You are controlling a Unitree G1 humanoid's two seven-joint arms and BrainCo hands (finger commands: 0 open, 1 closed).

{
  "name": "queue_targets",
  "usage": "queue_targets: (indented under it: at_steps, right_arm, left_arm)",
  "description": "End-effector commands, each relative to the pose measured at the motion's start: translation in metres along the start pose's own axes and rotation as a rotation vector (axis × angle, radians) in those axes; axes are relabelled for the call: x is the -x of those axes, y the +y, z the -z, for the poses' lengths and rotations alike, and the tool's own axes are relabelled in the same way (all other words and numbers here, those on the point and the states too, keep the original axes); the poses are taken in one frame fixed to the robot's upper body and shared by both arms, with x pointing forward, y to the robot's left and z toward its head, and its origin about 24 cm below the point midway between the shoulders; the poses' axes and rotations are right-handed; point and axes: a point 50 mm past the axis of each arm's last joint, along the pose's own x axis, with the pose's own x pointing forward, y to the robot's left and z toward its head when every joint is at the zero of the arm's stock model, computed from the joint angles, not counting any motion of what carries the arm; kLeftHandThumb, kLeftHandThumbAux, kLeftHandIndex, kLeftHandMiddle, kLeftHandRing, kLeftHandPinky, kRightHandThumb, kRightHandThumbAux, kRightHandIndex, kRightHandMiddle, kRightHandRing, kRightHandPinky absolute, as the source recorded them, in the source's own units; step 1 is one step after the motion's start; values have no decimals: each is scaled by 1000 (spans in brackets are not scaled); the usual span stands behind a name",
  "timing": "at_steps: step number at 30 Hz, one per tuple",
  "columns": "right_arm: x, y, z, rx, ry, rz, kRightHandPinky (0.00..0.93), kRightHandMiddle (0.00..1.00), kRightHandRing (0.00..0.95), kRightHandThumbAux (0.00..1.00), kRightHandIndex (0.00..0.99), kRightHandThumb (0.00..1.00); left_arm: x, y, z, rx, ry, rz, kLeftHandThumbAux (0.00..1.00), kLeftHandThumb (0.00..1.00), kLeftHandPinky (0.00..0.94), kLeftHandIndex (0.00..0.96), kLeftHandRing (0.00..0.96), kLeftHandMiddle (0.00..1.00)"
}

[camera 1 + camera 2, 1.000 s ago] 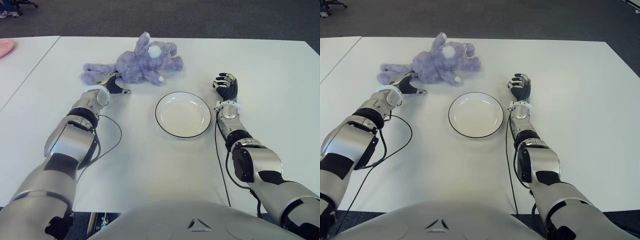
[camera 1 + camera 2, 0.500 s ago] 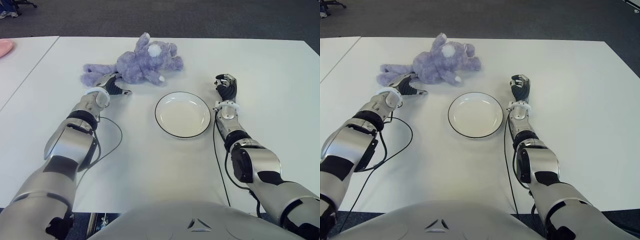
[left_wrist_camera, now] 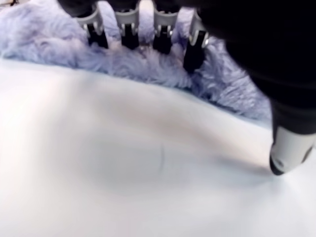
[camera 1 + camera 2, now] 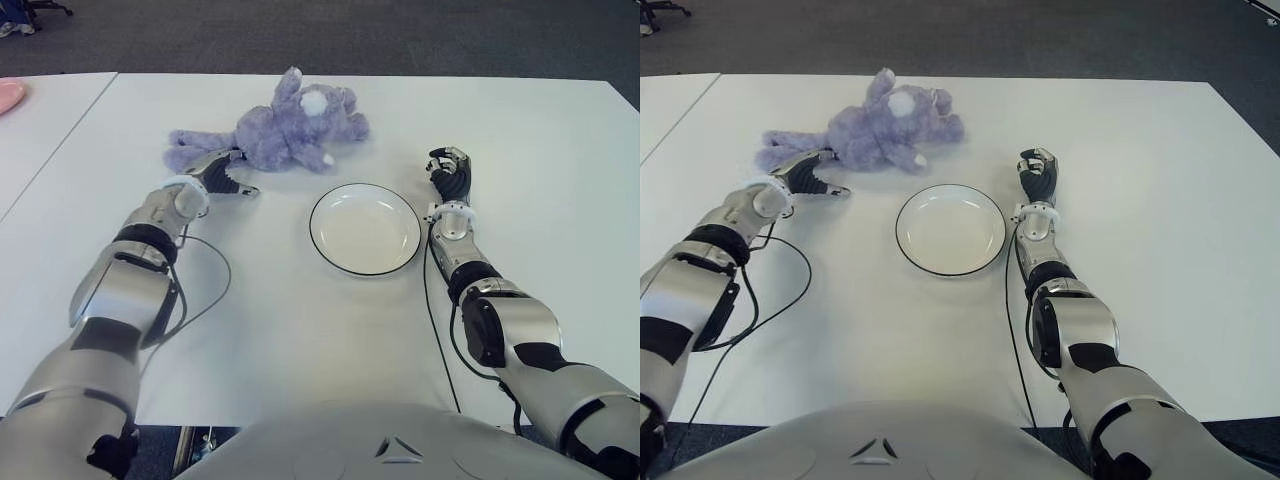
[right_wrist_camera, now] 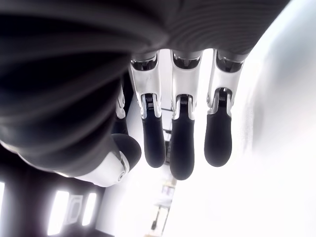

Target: Put the doll into the plate.

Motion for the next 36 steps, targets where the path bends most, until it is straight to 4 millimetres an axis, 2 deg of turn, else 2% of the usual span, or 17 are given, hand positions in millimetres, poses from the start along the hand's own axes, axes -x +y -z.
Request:
queue_targets:
  at_steps: [1,6,13,18,27,32,36]
  right_arm:
    - [70,10,85,105,344,-92,536,368,492,739,406,715]
    - [69,7,86,138,330,-79,492,384,480,740,403,713]
    - [70,6,87,163,339,-84,474,381,456,741,399,709]
    - [70,5,88,175,339,-89,484,370,450,741,399,710]
    - [69,4,88,189,340,-93,438,369,419,740,400,710]
    - [69,3,88,167,346,-89,425,349,412,741,400,712]
    - [68,3,88,159,349,-87,391,337,404,741,400,713]
  left_arm:
    - [26,-63,13,-33,-101,395,527,0,0,57,0,0]
    - [43,-45,9,-127,-279,514,510,0,0,42,0,0]
    - [52,-30,10,-186,-303,567,526,0,0,17,0,0]
    - [68,-25,10,-244,-338,574,518,0,0,2,0,0]
    - [105,2,-16,-274,-441,572,494,51,0,0,3,0]
    - [116,18,-34,-253,-468,588,478,91,0,0,14,0]
    - [120,23,-39,-238,-474,603,476,109,0,0,11,0]
